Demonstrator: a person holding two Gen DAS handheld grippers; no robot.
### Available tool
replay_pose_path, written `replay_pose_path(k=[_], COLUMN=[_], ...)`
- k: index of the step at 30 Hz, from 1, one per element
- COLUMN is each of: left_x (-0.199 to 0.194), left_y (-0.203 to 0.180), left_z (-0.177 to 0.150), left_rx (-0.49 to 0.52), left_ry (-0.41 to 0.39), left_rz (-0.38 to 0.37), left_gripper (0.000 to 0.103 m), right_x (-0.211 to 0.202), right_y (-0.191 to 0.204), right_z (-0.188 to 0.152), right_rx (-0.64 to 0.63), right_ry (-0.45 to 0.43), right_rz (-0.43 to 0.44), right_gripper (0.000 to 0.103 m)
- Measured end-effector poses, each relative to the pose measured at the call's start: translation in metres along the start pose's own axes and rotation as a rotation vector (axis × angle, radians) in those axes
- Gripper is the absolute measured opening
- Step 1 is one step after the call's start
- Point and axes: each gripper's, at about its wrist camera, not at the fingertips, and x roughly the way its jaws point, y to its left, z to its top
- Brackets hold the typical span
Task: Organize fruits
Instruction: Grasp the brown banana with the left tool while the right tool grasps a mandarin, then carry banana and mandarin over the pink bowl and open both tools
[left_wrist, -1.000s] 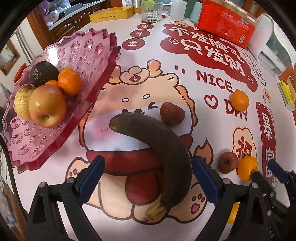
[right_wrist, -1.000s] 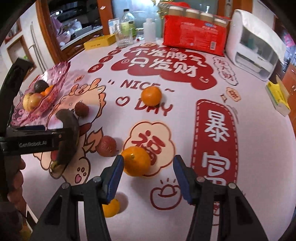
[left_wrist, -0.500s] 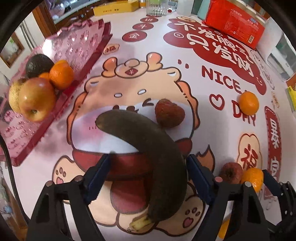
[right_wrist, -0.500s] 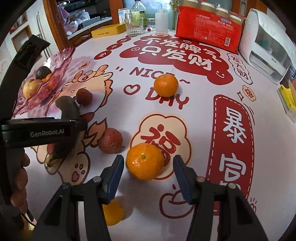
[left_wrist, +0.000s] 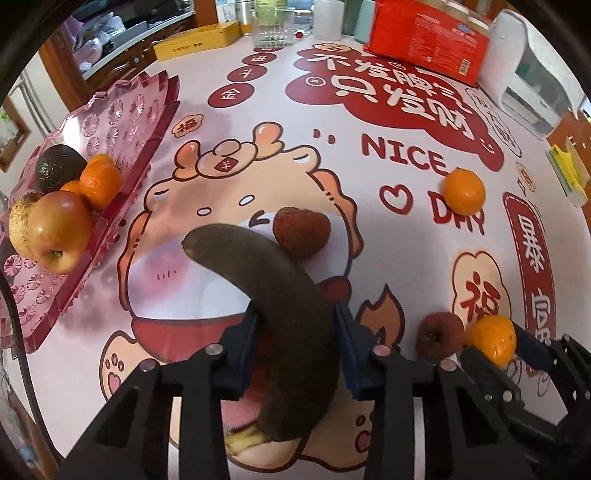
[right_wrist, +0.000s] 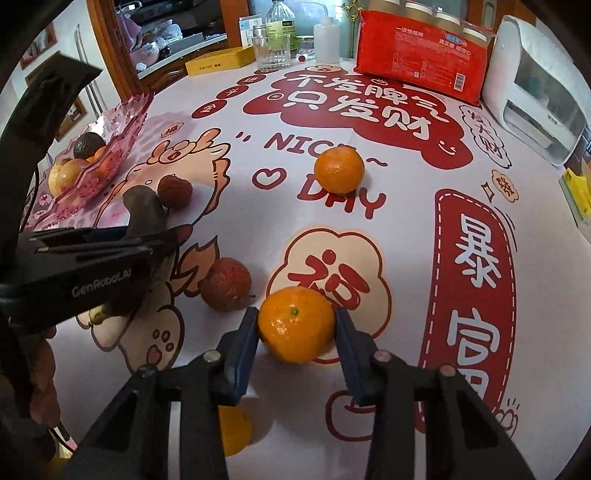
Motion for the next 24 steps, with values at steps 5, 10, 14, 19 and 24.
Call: replay_pose_path(k=[5,10,14,19,24], left_x=[-0.008,-0.019,-0.036,-0.062,-0.087], left_y=[0.004,0.006,0.008,0.012,0.017], left_z=[-0.011,-0.022,-0.025,-0.027,-0.026], left_rx=[0.026,0.051,0.076,0.106,0.132], left_ry=[0.010,0.011,-0.023,-0.078,-0.116], left_rz=[-0.020,-0.040,-0.042,-0.039,-0.046], left_gripper=[0.031,0.031,0.031,0.031,0.031], right_x=[-0.009,-0.020,-0.030,-0.045,-0.061], right_y=[0.001,0.002,0.005,0.015,0.028], right_z=[0.000,0.000,0.001,0.004,0.010], right_rx=[0.012,0.026,0.029,0.024,0.008], right_ry=[-0.021,-0.042,-0.061,-0.090,-0.126], right_rz=[-0.008,-0.013,-0.017,-0.018,-0.020], right_gripper=[0.040,0.040,0.040,0.040,0.040])
